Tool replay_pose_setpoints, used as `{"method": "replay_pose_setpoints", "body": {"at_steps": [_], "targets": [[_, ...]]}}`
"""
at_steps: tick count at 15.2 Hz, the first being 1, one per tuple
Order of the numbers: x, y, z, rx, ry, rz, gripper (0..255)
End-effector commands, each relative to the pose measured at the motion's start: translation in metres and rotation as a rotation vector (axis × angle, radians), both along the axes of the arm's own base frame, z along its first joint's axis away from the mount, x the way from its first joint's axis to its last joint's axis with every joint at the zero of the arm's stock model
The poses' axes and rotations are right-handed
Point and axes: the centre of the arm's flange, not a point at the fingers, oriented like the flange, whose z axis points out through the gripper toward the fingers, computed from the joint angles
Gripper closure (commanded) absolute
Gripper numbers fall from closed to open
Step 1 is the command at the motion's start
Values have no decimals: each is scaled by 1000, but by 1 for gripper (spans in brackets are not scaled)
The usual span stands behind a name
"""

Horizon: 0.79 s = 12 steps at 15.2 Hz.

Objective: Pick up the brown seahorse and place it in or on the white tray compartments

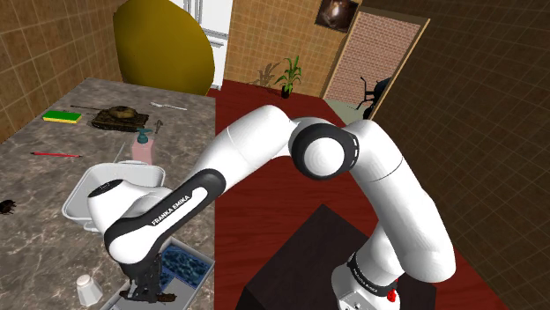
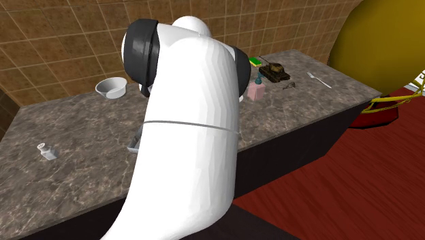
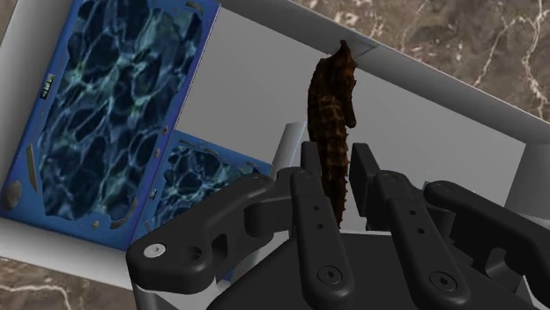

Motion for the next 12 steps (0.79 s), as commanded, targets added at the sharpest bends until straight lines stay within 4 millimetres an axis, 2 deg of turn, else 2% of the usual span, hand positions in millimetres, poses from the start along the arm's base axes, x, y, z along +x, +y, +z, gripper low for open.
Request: {"method": "replay_pose_setpoints", "body": {"at_steps": [1, 5, 6, 11, 12], "targets": [[0, 0, -1, -1, 1, 0, 255], [0, 0, -1, -1, 1, 0, 255], [0, 0, -1, -1, 1, 0, 0], [0, 0, -1, -1, 0, 0, 0], [5, 0, 11, -1, 1, 0, 0]]}}
